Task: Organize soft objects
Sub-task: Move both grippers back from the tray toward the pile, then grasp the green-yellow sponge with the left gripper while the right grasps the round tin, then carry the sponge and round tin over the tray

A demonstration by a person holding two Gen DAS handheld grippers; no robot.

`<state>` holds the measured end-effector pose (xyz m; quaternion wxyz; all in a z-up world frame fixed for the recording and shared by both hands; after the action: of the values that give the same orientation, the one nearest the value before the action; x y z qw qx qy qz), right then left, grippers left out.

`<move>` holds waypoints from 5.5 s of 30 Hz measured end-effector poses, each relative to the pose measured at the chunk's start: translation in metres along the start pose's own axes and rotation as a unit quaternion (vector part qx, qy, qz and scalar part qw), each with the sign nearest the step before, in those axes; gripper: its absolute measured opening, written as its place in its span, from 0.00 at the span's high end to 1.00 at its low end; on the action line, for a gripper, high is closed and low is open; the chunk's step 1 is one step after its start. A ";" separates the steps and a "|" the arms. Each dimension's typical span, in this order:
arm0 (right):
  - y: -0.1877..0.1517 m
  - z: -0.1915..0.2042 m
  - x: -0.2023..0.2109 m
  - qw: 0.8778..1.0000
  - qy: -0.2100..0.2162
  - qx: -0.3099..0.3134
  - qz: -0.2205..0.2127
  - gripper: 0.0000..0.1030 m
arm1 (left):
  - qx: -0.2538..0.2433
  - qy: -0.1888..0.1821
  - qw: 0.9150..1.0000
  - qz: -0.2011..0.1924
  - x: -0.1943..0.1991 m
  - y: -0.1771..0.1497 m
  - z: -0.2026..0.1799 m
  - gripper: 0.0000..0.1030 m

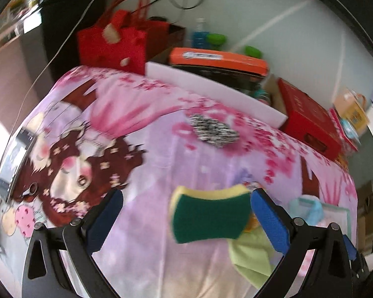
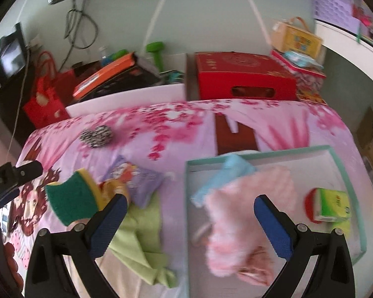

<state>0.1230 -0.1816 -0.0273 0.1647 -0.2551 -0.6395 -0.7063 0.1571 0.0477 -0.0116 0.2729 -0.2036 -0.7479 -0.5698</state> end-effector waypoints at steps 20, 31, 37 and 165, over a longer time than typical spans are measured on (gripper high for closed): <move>-0.023 0.045 -0.026 0.998 0.055 0.027 0.031 0.00 | 0.084 -0.047 0.990 0.099 -0.048 -0.040 0.023 0.01; -0.026 0.044 -0.030 0.997 0.055 0.028 0.037 0.00 | 0.124 -0.094 0.981 0.117 -0.062 -0.051 0.013 0.27; -0.028 0.046 -0.032 0.997 0.054 0.035 0.040 0.00 | 0.134 -0.108 0.979 0.110 -0.058 -0.047 0.012 0.51; -0.006 -0.224 0.058 0.979 -0.127 -0.161 -0.018 0.52 | -0.135 -0.327 0.930 0.097 0.074 -0.097 -0.231 0.74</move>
<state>0.0391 -0.3967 -0.0109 0.0264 -0.3539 -0.5379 -0.7646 0.0811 -0.2015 0.0104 0.0369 -0.4853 -0.6886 -0.5375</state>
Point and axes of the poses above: each gripper's, at about its wrist camera, not at the fingertips, and x roughly against the way its jaws point, z to its left, y to its top, the point moved 7 cm from there along -x, roughly the way its jaws point, and after that the axes turned 15 degrees about -z, right-handed, at the moved point
